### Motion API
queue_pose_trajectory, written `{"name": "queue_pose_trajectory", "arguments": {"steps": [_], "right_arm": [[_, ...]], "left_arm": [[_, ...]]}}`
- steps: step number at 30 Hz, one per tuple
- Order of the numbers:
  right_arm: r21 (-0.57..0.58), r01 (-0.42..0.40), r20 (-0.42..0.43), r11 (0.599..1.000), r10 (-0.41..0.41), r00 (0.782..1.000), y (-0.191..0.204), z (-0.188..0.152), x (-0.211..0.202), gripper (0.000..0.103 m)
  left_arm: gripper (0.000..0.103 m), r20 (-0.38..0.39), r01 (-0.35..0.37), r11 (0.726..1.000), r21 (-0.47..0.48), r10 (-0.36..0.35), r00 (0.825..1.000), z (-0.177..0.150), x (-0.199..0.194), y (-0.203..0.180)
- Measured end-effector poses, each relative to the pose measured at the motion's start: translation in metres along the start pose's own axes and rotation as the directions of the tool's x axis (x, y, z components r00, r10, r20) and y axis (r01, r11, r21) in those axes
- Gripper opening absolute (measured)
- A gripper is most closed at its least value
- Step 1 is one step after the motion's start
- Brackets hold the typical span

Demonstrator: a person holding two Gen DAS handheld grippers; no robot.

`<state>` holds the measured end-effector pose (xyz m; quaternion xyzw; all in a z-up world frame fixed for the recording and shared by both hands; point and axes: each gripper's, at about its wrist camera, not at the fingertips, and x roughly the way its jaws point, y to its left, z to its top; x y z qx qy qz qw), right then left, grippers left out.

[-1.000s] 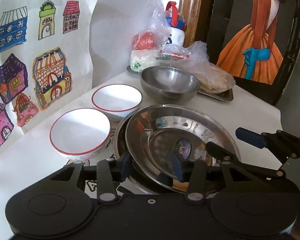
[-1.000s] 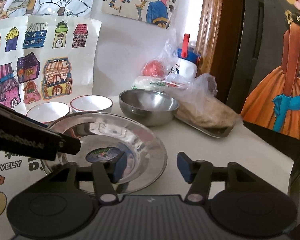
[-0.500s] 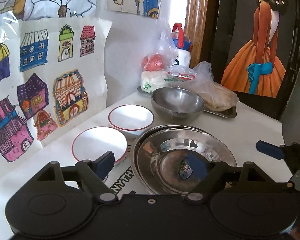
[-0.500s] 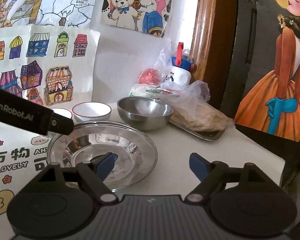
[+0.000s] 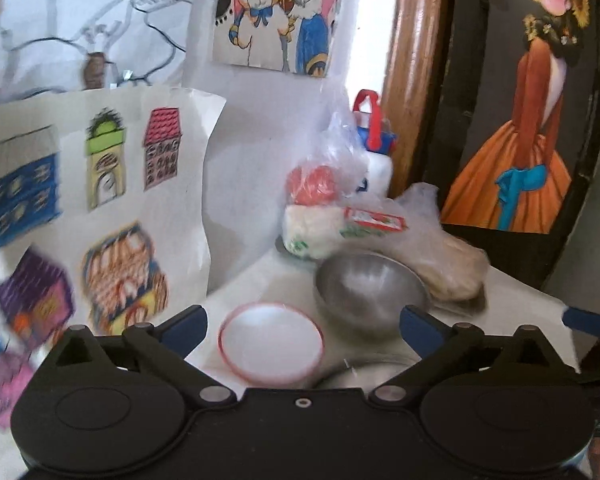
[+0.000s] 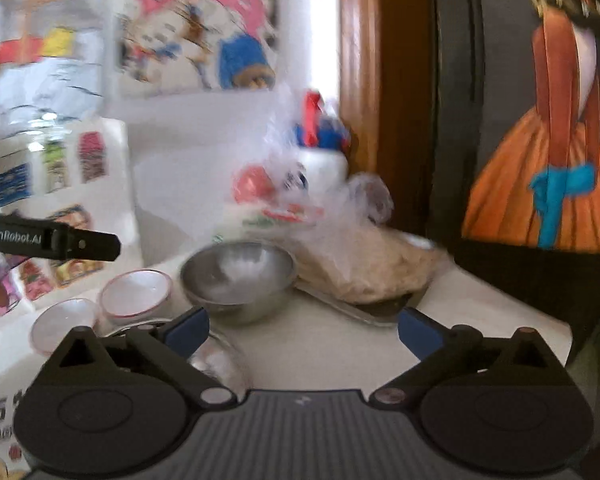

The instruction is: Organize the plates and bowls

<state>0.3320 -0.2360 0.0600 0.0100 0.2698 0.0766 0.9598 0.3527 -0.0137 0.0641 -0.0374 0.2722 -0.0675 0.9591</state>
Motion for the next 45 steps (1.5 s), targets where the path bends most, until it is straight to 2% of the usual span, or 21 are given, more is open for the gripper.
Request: {"name": "queue_pose_trajectory", "arguments": {"steps": [6, 9, 11, 13, 15, 17, 18, 22, 25, 30, 32, 33, 34, 38, 41, 45], "right_arm": [[0.198, -0.046, -0.080, 0.979, 0.063, 0.995, -0.023, 0.022, 0.054, 0.103], [0.268, -0.053, -0.186, 0.962, 0.106, 0.977, -0.030, 0.030, 0.085, 0.103], [0.293, -0.027, -0.259, 0.956, 0.107, 0.960, -0.030, 0.032, 0.104, 0.103], [0.291, -0.019, -0.276, 0.956, 0.103, 0.956, -0.028, 0.031, 0.116, 0.102], [0.281, 0.007, -0.284, 0.960, 0.076, 0.956, -0.024, 0.030, 0.124, 0.095], [0.286, 0.018, -0.296, 0.958, 0.070, 0.953, -0.023, 0.028, 0.130, 0.083], [0.294, 0.019, -0.298, 0.956, 0.073, 0.952, -0.023, 0.027, 0.133, 0.082], [0.328, -0.002, -0.292, 0.945, 0.103, 0.951, -0.020, 0.024, 0.138, 0.071], [0.348, -0.027, -0.288, 0.937, 0.134, 0.948, -0.018, 0.023, 0.141, 0.053], [0.386, -0.066, -0.274, 0.920, 0.183, 0.944, -0.016, 0.022, 0.140, 0.036], [0.404, -0.083, -0.268, 0.911, 0.204, 0.941, -0.014, 0.022, 0.139, 0.024], [0.401, -0.074, -0.274, 0.913, 0.196, 0.941, -0.013, 0.023, 0.139, 0.023], [0.393, -0.061, -0.278, 0.918, 0.182, 0.943, -0.011, 0.023, 0.138, 0.022], [0.396, -0.045, -0.276, 0.917, 0.166, 0.947, -0.012, 0.022, 0.135, 0.017], [0.409, -0.048, -0.262, 0.911, 0.168, 0.950, -0.017, 0.024, 0.126, 0.015], [0.394, -0.058, -0.231, 0.917, 0.160, 0.960, -0.017, 0.032, 0.103, 0.015]], "left_arm": [[0.102, -0.076, -0.009, 0.998, 0.060, 0.014, 0.997, 0.022, 0.064, -0.001], [0.102, -0.116, 0.010, 0.996, 0.086, 0.000, 0.993, 0.028, 0.092, 0.000], [0.102, -0.150, 0.013, 0.995, 0.095, 0.001, 0.989, 0.030, 0.108, 0.002], [0.101, -0.176, 0.019, 0.995, 0.100, -0.001, 0.984, 0.031, 0.120, 0.003], [0.095, -0.201, 0.032, 0.994, 0.101, -0.012, 0.979, 0.031, 0.130, 0.004], [0.090, -0.219, 0.032, 0.995, 0.094, -0.010, 0.976, 0.032, 0.138, 0.005], [0.089, -0.227, 0.038, 0.996, 0.084, -0.018, 0.974, 0.033, 0.142, 0.006], [0.077, -0.260, 0.053, 0.996, 0.075, -0.032, 0.965, 0.034, 0.153, 0.005], [0.065, -0.277, 0.062, 0.995, 0.080, -0.038, 0.960, 0.033, 0.156, 0.003], [0.048, -0.296, 0.068, 0.995, 0.067, -0.045, 0.954, 0.032, 0.161, 0.001], [0.032, -0.313, 0.072, 0.996, 0.048, -0.053, 0.948, 0.031, 0.162, -0.001], [0.026, -0.314, 0.082, 0.996, 0.033, -0.068, 0.947, 0.031, 0.162, -0.002], [0.011, -0.319, 0.094, 0.995, 0.025, -0.081, 0.944, 0.032, 0.161, -0.004], [0.011, -0.313, 0.071, 0.996, 0.060, -0.049, 0.949, 0.032, 0.157, -0.017], [0.010, -0.312, 0.076, 0.997, 0.033, -0.062, 0.948, 0.034, 0.153, -0.018], [0.010, -0.283, 0.080, 0.996, 0.040, -0.066, 0.957, 0.039, 0.136, -0.024]]}}
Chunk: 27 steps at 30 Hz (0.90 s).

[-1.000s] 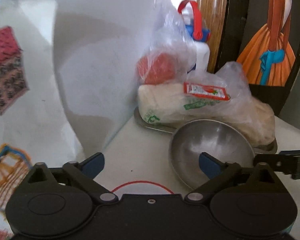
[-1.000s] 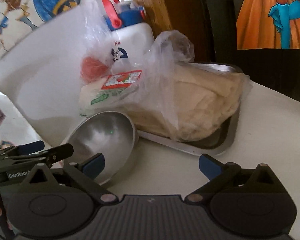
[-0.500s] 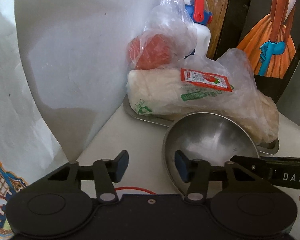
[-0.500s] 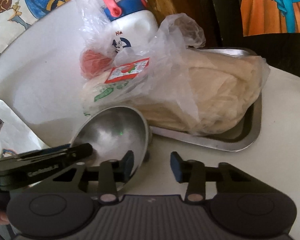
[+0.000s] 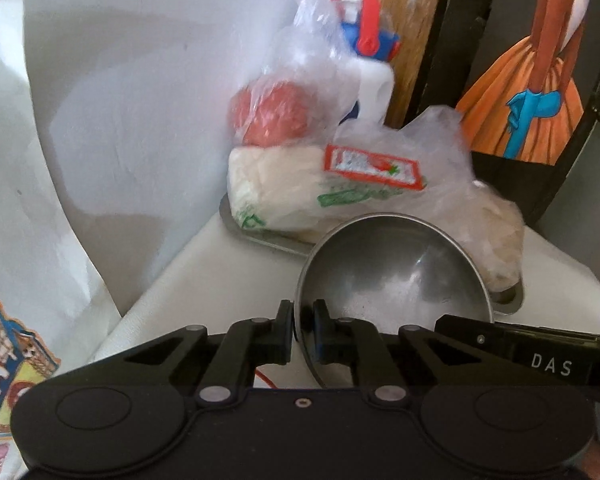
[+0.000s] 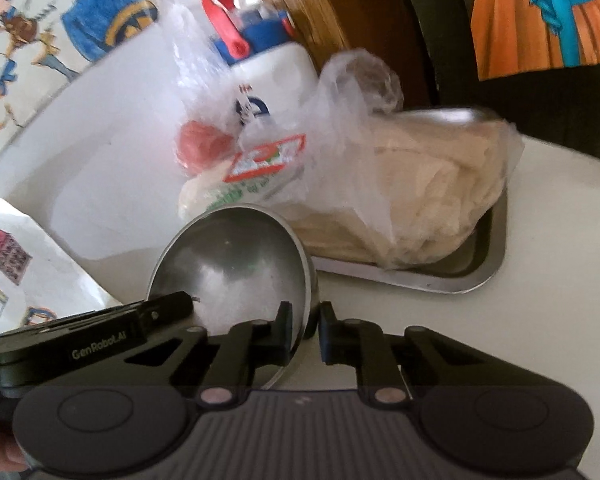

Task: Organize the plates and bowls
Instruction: 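Lift the steel bowl with both grippers and carry it over the cloth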

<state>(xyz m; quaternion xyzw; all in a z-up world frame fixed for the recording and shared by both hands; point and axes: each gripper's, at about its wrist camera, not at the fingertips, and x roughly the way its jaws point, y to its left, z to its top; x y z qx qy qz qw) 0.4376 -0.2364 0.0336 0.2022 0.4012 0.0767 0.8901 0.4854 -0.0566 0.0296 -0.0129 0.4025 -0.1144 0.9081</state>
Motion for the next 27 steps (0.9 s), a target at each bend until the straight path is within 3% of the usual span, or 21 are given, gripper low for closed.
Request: {"name": "queue_pose_trajectory", "arguments": {"steps": [6, 12, 21, 27], "right_arm": [[-0.039, -0.032, 0.063, 0.999, 0.035, 0.997, 0.016, -0.002, -0.057, 0.015], [-0.082, -0.079, 0.055, 0.993, 0.083, 0.995, 0.039, -0.023, -0.116, 0.015], [-0.142, -0.107, -0.040, 0.984, 0.102, 0.994, 0.062, -0.103, -0.190, 0.015], [-0.150, -0.096, -0.136, 0.984, 0.076, 0.988, 0.062, -0.155, -0.208, 0.015]], "left_arm": [[0.010, 0.073, 0.015, 1.000, 0.011, -0.016, 0.997, -0.001, -0.052, -0.010], [0.010, 0.125, 0.034, 0.999, 0.013, -0.035, 0.992, -0.017, -0.126, -0.013], [0.010, 0.076, 0.047, 0.999, 0.025, -0.049, 0.996, -0.088, -0.219, -0.010], [0.010, 0.022, 0.049, 0.998, 0.034, -0.050, 0.998, -0.144, -0.247, -0.012]]}}
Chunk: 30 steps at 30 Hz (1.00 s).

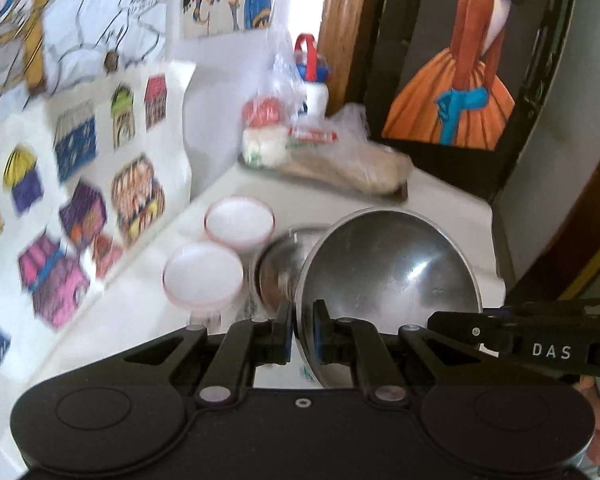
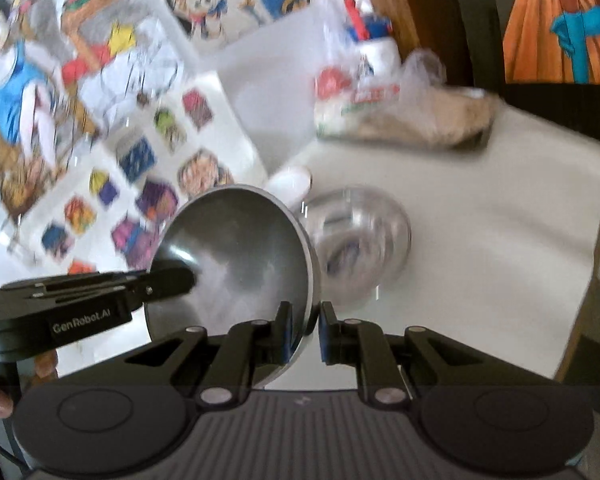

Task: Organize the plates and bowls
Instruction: 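Lift the steel bowl with both grippers and carry it over the cloth, then lower the steel bowl onto the cloth and open both grippers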

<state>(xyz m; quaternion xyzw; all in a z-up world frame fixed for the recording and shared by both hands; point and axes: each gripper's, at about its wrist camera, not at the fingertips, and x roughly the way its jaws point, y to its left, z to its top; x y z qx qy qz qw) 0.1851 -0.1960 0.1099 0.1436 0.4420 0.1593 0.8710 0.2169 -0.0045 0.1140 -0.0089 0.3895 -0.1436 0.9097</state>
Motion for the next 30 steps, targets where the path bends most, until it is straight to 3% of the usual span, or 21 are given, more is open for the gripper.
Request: {"name": "queue_pose_trajectory", "arguments": {"steps": [8, 13, 19, 30], "right_arm": [[-0.010, 0.013, -0.159, 1.000, -0.014, 0.987, 0.000, -0.052, 0.008, 0.015], [-0.044, 0.021, -0.224, 0.999, -0.031, 0.974, 0.005, -0.062, 0.015, 0.016], [-0.059, 0.020, -0.268, 0.998, -0.036, 0.963, 0.008, -0.064, 0.024, 0.016], [-0.077, 0.010, -0.291, 0.997, -0.032, 0.956, 0.007, -0.060, 0.035, 0.020]], "left_arm": [[0.010, -0.119, 0.006, 1.000, -0.002, -0.006, 0.993, -0.062, -0.004, 0.000], [0.010, -0.215, 0.011, 1.000, -0.019, -0.015, 0.977, -0.087, 0.006, 0.007], [0.011, -0.277, 0.007, 0.999, -0.035, -0.016, 0.961, -0.097, 0.017, 0.015], [0.014, -0.310, -0.007, 1.000, 0.000, 0.007, 0.951, -0.098, 0.030, 0.015]]}}
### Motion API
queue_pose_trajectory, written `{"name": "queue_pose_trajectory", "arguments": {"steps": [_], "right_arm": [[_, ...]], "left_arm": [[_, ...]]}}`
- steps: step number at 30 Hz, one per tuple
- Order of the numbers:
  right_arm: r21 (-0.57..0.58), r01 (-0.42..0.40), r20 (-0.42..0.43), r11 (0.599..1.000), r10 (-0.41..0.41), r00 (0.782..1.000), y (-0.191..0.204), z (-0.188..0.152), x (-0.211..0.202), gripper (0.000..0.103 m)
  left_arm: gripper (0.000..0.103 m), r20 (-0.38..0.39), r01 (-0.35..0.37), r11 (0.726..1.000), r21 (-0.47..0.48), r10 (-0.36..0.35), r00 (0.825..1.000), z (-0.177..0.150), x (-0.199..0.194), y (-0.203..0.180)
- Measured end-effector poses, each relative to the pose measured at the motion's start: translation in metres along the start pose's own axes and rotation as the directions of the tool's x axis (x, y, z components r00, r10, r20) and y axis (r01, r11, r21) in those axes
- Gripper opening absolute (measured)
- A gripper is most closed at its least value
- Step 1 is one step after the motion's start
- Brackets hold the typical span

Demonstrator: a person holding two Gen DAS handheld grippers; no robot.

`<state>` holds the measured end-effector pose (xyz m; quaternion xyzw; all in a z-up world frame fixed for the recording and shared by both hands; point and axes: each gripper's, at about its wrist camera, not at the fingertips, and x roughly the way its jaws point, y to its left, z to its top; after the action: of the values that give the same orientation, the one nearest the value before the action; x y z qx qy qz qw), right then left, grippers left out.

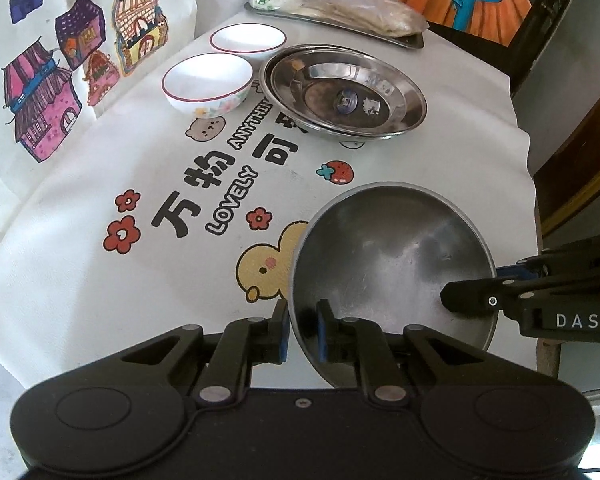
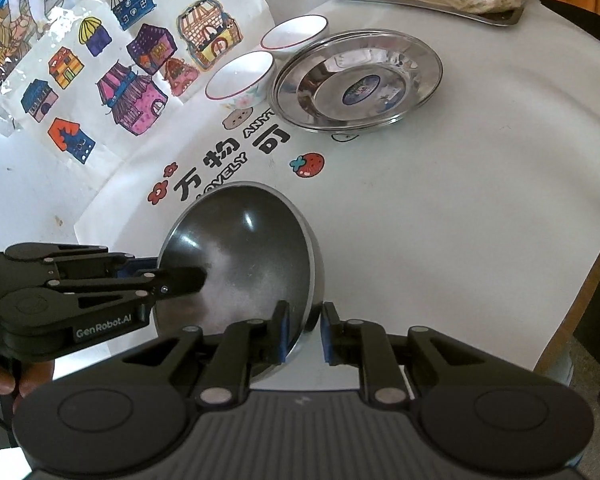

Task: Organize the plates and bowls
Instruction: 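Lower the steel bowl onto the cloth and open both grippers, then move both grippers to the red-rimmed white bowl beside the plate stack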

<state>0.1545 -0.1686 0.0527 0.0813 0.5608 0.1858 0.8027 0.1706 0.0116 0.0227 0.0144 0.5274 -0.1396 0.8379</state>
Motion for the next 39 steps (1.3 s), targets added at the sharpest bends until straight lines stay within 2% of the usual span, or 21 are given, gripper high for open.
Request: {"name": "queue_pose_trajectory", "arguments": {"steps": [6, 8, 9, 10, 16, 20, 24, 27, 28, 30, 34, 37, 39], "right_arm": [[-0.032, 0.022, 0.021, 0.999, -0.021, 1.000, 0.004, 0.001, 0.000, 0.025], [-0.056, 0.040, 0.041, 0.998, -0.038, 0.998, 0.006, 0.001, -0.002, 0.036], [-0.066, 0.049, 0.053, 0.997, -0.046, 0.998, 0.007, 0.001, -0.004, 0.042], [-0.077, 0.058, 0.064, 0.995, -0.053, 0.997, 0.007, 0.002, -0.006, 0.052], [-0.101, 0.085, 0.113, 0.991, -0.073, 0.991, 0.007, 0.006, -0.022, 0.068], [-0.123, 0.108, 0.158, 0.987, -0.088, 0.984, 0.009, 0.013, -0.037, 0.080], [-0.143, 0.113, 0.221, 0.983, -0.080, 0.972, 0.013, 0.028, -0.057, 0.088], [-0.167, 0.091, 0.317, 0.982, -0.034, 0.948, 0.018, 0.045, -0.078, 0.099], [-0.181, 0.077, 0.359, 0.980, -0.006, 0.933, 0.020, 0.052, -0.085, 0.103], [-0.211, 0.061, 0.428, 0.976, 0.036, 0.903, 0.023, 0.065, -0.095, 0.103], [-0.277, 0.086, 0.494, 0.957, 0.065, 0.867, 0.029, 0.093, -0.096, 0.103], [-0.303, 0.076, 0.502, 0.950, 0.092, 0.860, 0.035, 0.114, -0.082, 0.103], [-0.320, 0.062, 0.481, 0.945, 0.105, 0.870, 0.038, 0.128, -0.065, 0.103]], "left_arm": [[0.015, -0.001, 0.013, 1.000, 0.003, -0.013, 1.000, 0.002, 0.001, 0.001], [0.017, 0.005, 0.013, 1.000, 0.008, -0.013, 1.000, 0.001, 0.001, 0.000], [0.020, 0.011, 0.007, 1.000, 0.010, -0.007, 1.000, 0.001, 0.000, 0.000], [0.025, 0.019, -0.007, 1.000, 0.016, 0.007, 1.000, 0.001, -0.002, -0.002], [0.034, 0.062, -0.056, 0.996, 0.068, 0.052, 0.997, 0.001, -0.014, -0.006], [0.051, 0.094, -0.069, 0.995, 0.072, 0.062, 0.994, 0.004, -0.024, 0.000], [0.061, 0.145, -0.095, 0.994, 0.057, 0.086, 0.986, 0.011, -0.039, 0.013], [0.078, 0.209, -0.120, 0.993, 0.023, 0.112, 0.971, 0.020, -0.050, 0.029], [0.084, 0.239, -0.132, 0.991, 0.002, 0.128, 0.962, 0.024, -0.055, 0.036], [0.087, 0.287, -0.152, 0.988, -0.038, 0.156, 0.945, 0.031, -0.059, 0.048], [0.096, 0.338, -0.154, 0.983, -0.100, 0.179, 0.924, 0.047, -0.062, 0.070], [0.102, 0.379, -0.149, 0.979, -0.141, 0.193, 0.905, 0.059, -0.059, 0.083], [0.102, 0.398, -0.148, 0.973, -0.176, 0.207, 0.894, 0.065, -0.055, 0.091]]}}
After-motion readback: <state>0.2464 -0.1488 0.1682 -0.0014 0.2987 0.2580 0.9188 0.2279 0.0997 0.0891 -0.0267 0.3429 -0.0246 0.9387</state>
